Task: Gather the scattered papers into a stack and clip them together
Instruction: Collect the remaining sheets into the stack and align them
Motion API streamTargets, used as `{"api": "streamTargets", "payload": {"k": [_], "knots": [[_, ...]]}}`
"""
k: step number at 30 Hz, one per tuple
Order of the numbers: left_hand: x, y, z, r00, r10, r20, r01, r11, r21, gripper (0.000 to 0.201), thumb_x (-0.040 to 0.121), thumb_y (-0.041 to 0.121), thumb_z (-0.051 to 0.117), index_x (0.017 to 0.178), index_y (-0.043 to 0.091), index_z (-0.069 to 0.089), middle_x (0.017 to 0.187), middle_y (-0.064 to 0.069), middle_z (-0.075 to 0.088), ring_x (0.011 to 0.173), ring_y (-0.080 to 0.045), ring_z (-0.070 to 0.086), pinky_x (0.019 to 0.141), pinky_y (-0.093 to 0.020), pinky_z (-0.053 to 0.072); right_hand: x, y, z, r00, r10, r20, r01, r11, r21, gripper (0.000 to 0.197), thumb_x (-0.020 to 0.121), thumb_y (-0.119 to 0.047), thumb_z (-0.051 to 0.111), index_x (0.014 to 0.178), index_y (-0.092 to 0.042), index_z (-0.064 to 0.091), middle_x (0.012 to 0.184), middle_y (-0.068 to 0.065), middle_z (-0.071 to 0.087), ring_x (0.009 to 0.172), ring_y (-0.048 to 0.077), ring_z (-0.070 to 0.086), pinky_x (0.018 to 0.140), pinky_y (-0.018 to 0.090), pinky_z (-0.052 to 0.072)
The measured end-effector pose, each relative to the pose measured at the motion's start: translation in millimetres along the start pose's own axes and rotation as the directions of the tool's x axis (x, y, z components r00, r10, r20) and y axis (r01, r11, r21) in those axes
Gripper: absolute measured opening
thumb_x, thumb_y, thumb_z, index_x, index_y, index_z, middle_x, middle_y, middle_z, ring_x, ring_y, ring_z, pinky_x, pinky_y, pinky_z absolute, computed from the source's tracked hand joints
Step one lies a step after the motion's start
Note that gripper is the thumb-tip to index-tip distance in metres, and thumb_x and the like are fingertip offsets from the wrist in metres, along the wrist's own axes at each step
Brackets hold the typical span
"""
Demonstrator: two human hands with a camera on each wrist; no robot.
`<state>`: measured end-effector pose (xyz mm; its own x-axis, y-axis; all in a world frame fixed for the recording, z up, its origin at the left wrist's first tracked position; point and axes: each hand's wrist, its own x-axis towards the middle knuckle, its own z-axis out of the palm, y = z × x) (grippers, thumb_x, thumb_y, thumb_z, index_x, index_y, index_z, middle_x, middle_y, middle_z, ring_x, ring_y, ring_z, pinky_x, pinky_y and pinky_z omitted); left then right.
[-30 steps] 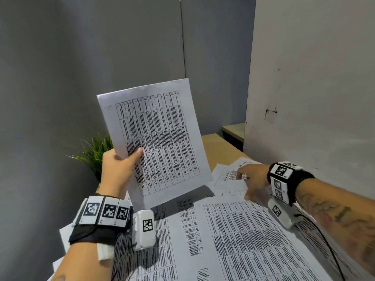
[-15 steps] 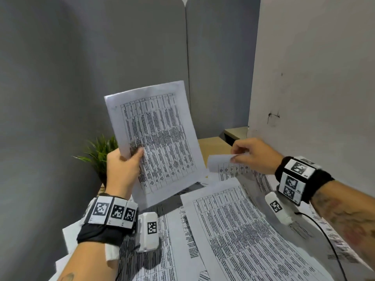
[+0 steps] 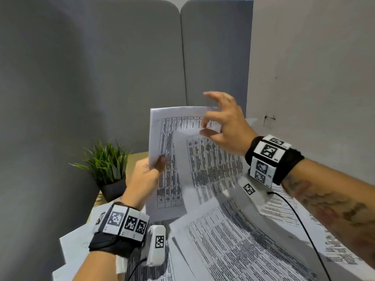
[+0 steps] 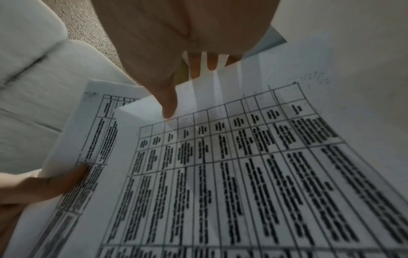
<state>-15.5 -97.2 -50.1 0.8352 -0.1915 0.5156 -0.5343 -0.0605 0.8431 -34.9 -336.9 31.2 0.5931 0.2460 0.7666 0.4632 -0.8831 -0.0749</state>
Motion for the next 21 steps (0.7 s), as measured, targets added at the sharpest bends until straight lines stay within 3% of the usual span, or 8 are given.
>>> {"api": "streamTargets", "payload": {"k": [2,4,7,11,17,19,20,21], "knots": [[-1,1,2,1.0,-0.004,0.026,0.005,1.0,-0.02,0.019,0.099,0.018,0.05,0.106,0.017,0.068,0.092,0.017,0.075,0.093,0.003,0.069,0.072,-0.009,0.05,9,-7,-1,1.0,0.005,0.006,-0.005,1.0,-0.006,0.009,0.081,-0.028,0.077,0.084,-0.025,0.069,0.145,-0.002,0.048,0.139,0.022,0.034,0.112,0.047,0.015],[-2,4,3,0.999,-0.013,0.033,0.014,0.999,-0.033,0.021,0.1,0.021,0.047,0.1,0.016,0.068,0.085,0.02,0.075,0.086,0.006,0.068,0.069,-0.007,0.048,15,-12,1,0.999,0.042,-0.005,-0.042,0.998,0.041,0.01,0.081,-0.029,0.078,0.083,-0.025,0.068,0.115,-0.006,0.063,0.114,0.017,0.054,0.11,0.048,0.024],[-5,8,8,1.0,0.019,0.023,-0.018,0.999,-0.049,0.019,0.092,0.029,0.053,0.094,0.018,0.068,0.081,0.021,0.074,0.08,0.007,0.068,0.067,-0.007,0.048,18,-17,3,0.992,0.074,-0.099,-0.063,0.993,0.102,0.012,0.082,-0.03,0.077,0.08,-0.024,0.067,0.089,-0.01,0.063,0.091,0.014,0.06,0.1,0.048,0.035],[-5,2,17,0.998,0.045,-0.039,-0.047,0.999,-0.028,0.017,0.085,0.008,0.07,0.092,0.023,0.07,0.08,0.021,0.075,0.081,0.002,0.071,0.067,-0.013,0.054,17,-22,5,0.986,0.061,-0.152,-0.042,0.992,0.122,0.012,0.082,-0.03,0.077,0.081,-0.021,0.069,0.087,-0.008,0.066,0.088,0.016,0.062,0.095,0.051,0.042],[1,-8,2,0.972,0.072,-0.222,-0.04,0.989,0.142,0.005,0.087,0.014,0.071,0.091,0.016,0.073,0.088,-0.001,0.074,0.085,-0.019,0.071,0.078,-0.041,0.059,-3,-23,-2,0.96,-0.053,-0.275,0.047,0.999,-0.027,0.025,0.082,-0.037,0.075,0.096,-0.02,0.063,0.112,0.001,0.057,0.108,0.017,0.053,0.1,0.04,0.036],[4,-10,-6,0.956,0.054,-0.289,-0.01,0.988,0.151,0.011,0.087,0.01,0.071,0.095,0.017,0.072,0.091,-0.004,0.073,0.089,-0.021,0.07,0.083,-0.044,0.058,-21,-26,-8,0.979,-0.188,-0.079,0.188,0.982,-0.004,0.025,0.084,-0.038,0.071,0.096,-0.019,0.062,0.105,-0.002,0.058,0.097,0.014,0.055,0.089,0.035,0.048],[5,-10,-9,0.948,0.043,-0.315,0.006,0.988,0.152,0.014,0.087,0.009,0.07,0.097,0.018,0.071,0.092,-0.005,0.073,0.091,-0.022,0.07,0.085,-0.044,0.058,-30,-27,-9,0.965,-0.207,0.159,0.202,0.978,0.046,0.026,0.085,-0.041,0.069,0.098,-0.019,0.062,0.103,-0.005,0.059,0.094,0.011,0.056,0.085,0.032,0.052],[6,-11,-11,0.94,0.033,-0.34,0.021,0.988,0.153,0.014,0.088,0.009,0.07,0.098,0.019,0.07,0.093,-0.006,0.072,0.091,-0.024,0.07,0.085,-0.045,0.057,-38,-28,-9,0.882,-0.158,0.444,0.143,0.988,0.066,0.031,0.084,-0.044,0.069,0.103,-0.02,0.062,0.104,-0.008,0.06,0.094,0.009,0.056,0.084,0.03,0.053]]}}
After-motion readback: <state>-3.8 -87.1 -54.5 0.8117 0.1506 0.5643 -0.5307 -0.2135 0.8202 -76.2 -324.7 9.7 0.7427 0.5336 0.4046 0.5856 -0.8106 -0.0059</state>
